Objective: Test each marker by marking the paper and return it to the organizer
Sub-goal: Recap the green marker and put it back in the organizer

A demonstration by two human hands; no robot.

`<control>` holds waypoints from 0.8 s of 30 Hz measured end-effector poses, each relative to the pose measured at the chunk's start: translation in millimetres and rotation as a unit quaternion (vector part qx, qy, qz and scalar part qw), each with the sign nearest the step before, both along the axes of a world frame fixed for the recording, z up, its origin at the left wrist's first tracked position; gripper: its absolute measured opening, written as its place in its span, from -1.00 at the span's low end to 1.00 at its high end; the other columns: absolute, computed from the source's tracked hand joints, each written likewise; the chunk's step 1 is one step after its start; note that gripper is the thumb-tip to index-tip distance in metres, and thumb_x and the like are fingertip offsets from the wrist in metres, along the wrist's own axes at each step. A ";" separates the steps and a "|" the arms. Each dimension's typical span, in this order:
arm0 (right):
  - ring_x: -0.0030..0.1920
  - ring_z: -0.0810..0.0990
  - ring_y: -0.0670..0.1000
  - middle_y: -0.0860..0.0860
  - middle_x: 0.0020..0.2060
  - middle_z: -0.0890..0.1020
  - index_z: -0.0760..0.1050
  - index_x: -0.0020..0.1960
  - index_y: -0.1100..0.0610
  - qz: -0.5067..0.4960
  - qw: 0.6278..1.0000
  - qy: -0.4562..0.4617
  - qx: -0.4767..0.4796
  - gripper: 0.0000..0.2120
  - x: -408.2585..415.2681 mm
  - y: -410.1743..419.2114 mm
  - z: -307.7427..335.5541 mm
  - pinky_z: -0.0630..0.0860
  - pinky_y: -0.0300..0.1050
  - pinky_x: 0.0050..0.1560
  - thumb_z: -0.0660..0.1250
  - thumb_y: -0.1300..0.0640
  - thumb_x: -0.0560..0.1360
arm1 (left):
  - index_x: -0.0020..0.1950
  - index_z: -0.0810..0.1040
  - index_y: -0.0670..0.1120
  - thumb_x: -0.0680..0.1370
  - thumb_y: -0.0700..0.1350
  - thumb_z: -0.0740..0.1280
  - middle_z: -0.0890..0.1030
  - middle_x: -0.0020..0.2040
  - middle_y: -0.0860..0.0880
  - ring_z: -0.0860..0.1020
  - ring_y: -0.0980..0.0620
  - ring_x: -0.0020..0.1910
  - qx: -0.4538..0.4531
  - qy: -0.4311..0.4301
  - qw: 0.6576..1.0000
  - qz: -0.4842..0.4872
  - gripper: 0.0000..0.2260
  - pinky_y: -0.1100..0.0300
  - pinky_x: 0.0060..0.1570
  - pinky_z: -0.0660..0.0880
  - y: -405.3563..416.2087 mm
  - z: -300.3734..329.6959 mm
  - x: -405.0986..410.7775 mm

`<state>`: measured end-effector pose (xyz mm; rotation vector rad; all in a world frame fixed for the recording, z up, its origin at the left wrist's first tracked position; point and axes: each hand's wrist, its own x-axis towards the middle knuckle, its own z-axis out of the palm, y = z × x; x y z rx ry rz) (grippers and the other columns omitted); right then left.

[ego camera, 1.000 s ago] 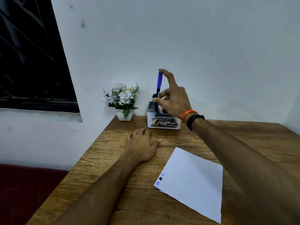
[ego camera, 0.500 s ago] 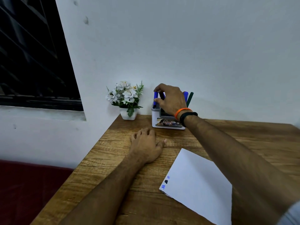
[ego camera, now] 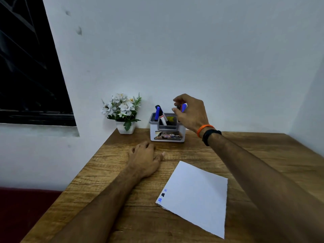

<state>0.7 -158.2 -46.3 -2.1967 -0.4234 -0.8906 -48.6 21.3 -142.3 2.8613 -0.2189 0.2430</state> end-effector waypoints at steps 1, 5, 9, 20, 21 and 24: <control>-0.16 0.60 -0.12 -0.05 -0.08 0.68 0.60 0.09 0.10 -0.009 1.000 -0.005 0.011 -0.77 -3.9 -6.9 -2.6 0.54 -0.17 -0.01 0.46 0.15 0.45 | 0.41 0.38 -0.01 0.57 0.29 0.07 0.35 0.46 -0.05 0.27 -0.03 0.45 -0.006 -0.005 1.000 -0.009 -0.46 -0.12 0.42 0.15 -2.0 0.5 -0.4; -0.22 0.56 -0.10 -0.12 -0.18 0.64 0.59 0.03 0.10 -0.062 0.997 -0.013 0.041 -0.82 -11.6 -29.9 -17.8 0.51 -0.18 -0.10 0.43 0.17 0.43 | 0.43 0.38 0.03 0.59 0.26 0.09 0.34 0.47 -0.01 0.25 0.00 0.46 -0.009 -0.014 0.998 -0.054 -0.50 -0.11 0.43 0.14 -15.2 0.9 -3.7; -0.12 0.58 -0.08 -0.13 -0.16 0.65 0.56 0.09 0.08 -0.102 0.993 0.035 0.050 -0.75 -7.0 -41.3 -30.3 0.49 -0.19 -0.09 0.46 0.09 0.43 | 0.46 0.35 0.06 0.61 0.23 0.08 0.29 0.50 0.02 0.21 0.01 0.49 -0.003 -0.003 0.998 -0.070 -0.52 -0.09 0.44 0.07 -20.8 -1.3 -5.7; -0.01 0.62 0.02 -0.02 -0.04 0.68 0.61 0.04 0.08 -0.174 0.972 0.146 0.064 -0.64 14.0 -22.1 -30.4 0.44 -0.18 -0.11 0.44 -0.19 0.44 | 0.45 0.35 0.06 0.60 0.24 0.08 0.30 0.49 0.03 0.22 0.02 0.47 -0.011 -0.004 0.998 -0.065 -0.52 -0.10 0.44 0.07 -20.4 -3.0 -4.1; -0.01 0.62 0.03 0.00 -0.05 0.69 0.63 0.01 0.09 -0.172 0.971 0.154 0.064 -0.66 15.0 -20.7 -30.2 0.44 -0.18 -0.12 0.44 -0.17 0.44 | 0.45 0.35 0.06 0.60 0.24 0.08 0.30 0.49 0.03 0.22 0.02 0.47 -0.012 -0.003 0.998 -0.064 -0.52 -0.10 0.44 0.07 -20.4 -2.9 -3.8; 0.01 0.64 0.06 0.05 -0.05 0.71 0.67 -0.05 0.11 -0.166 0.971 0.159 0.068 -0.71 14.2 -17.5 -29.6 0.44 -0.19 -0.12 0.47 -0.11 0.45 | 0.45 0.35 0.07 0.60 0.25 0.09 0.30 0.49 0.03 0.22 0.02 0.47 -0.011 -0.006 0.998 -0.062 -0.52 -0.10 0.44 0.07 -20.4 -3.3 -4.1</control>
